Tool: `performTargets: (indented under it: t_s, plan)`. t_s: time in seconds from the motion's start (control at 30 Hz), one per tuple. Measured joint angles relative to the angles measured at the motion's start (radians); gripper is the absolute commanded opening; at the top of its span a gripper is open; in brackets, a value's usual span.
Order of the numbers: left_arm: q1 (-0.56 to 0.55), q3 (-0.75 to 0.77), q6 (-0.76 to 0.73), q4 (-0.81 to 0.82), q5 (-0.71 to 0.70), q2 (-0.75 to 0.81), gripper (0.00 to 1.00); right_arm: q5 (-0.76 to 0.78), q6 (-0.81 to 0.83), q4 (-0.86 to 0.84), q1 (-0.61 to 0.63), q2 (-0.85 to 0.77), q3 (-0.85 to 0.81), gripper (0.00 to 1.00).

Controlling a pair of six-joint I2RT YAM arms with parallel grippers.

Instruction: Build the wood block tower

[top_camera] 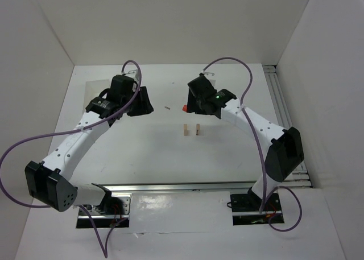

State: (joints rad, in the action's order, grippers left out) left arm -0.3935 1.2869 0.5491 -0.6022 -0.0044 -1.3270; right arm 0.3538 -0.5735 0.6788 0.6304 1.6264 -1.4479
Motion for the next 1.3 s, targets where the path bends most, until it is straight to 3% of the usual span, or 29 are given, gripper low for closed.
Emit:
performTargets:
  t_s: [0.33,1.03,1.1,1.3]
  plan:
    - [0.022,0.000,-0.004,-0.009,-0.002,0.011,0.57,0.071,-0.130,0.085,0.124,0.059,-0.033,0.51]
    - [0.031,-0.058,0.006,0.002,0.036,0.026,0.56,0.099,-0.138,0.123,0.124,0.113,-0.046,0.51]
    - [0.027,-0.094,0.019,0.039,0.072,0.007,0.55,0.098,-0.135,0.123,0.117,0.105,-0.046,0.51]
    - [-0.026,-0.169,0.112,0.154,0.150,-0.163,0.34,0.104,-0.121,0.126,0.034,0.002,-0.005,0.51]
